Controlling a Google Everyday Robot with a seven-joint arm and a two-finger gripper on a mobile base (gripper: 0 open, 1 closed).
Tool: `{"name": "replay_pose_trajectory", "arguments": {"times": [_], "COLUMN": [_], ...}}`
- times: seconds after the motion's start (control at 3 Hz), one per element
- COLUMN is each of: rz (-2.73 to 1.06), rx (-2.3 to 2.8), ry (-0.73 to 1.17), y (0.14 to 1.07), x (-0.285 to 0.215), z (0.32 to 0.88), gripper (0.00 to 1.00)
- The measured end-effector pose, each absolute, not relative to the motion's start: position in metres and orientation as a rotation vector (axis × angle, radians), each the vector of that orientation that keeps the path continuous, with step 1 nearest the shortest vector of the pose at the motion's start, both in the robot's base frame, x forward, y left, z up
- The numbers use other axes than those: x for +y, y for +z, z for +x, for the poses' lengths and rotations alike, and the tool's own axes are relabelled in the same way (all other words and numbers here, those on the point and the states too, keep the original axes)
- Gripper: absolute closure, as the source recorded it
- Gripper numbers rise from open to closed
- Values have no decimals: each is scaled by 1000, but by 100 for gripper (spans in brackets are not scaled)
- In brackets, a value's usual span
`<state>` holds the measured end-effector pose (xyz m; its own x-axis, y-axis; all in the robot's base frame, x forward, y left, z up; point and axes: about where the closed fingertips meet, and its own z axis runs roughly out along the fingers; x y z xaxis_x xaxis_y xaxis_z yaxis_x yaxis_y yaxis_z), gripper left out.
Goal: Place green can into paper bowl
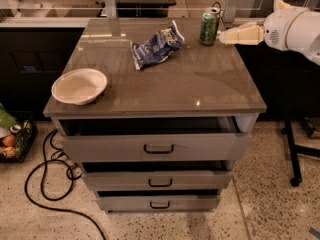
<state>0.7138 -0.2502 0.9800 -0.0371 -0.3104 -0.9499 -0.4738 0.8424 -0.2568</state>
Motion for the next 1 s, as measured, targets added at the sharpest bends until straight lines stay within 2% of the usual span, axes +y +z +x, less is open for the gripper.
{"name": "replay_pose_trajectory", "arguments": {"times": [0.67, 1.0], "rz": [-475, -476], "rx": [1607, 1607], "ry": [250, 250], "y": [949, 949], "x": [-251, -251], "z": [783, 783], "gripper": [0, 0]}}
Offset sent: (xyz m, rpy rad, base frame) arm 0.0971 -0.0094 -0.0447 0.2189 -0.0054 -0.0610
